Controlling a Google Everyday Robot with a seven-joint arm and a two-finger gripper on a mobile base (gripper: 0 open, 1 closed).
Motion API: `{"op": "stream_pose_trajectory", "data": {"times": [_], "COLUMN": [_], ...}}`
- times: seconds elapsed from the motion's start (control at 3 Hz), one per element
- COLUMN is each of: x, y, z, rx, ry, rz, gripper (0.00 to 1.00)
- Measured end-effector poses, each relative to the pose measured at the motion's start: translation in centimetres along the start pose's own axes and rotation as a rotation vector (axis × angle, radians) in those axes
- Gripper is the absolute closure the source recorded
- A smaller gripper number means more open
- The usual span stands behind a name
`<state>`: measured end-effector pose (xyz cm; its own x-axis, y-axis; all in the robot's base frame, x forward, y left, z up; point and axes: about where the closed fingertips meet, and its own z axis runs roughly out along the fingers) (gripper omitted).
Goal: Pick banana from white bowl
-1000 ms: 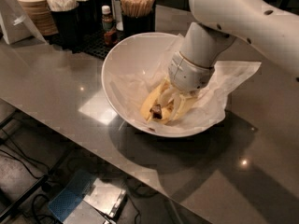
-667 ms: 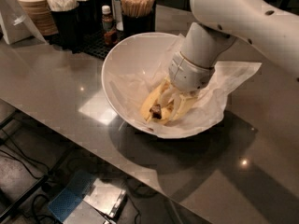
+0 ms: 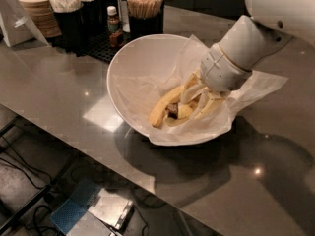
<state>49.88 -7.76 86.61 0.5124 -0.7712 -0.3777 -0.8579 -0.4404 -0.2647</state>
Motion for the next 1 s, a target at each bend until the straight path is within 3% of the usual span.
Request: {"op": "stream_pose_trajectory", "data": {"times": [0.33, 0.67, 1.0], "x": [-1.3, -3.8, -7.1], "y": [-0.7, -0.9, -0.1], "z": [-3.8, -7.4, -10.5], "rx": [0.129, 0.225, 0.289], "ry": [-0.026, -0.084, -0.122], "rz": [-0.053, -0.158, -0.29], "gripper": [1.0, 1.0, 1.0]}}
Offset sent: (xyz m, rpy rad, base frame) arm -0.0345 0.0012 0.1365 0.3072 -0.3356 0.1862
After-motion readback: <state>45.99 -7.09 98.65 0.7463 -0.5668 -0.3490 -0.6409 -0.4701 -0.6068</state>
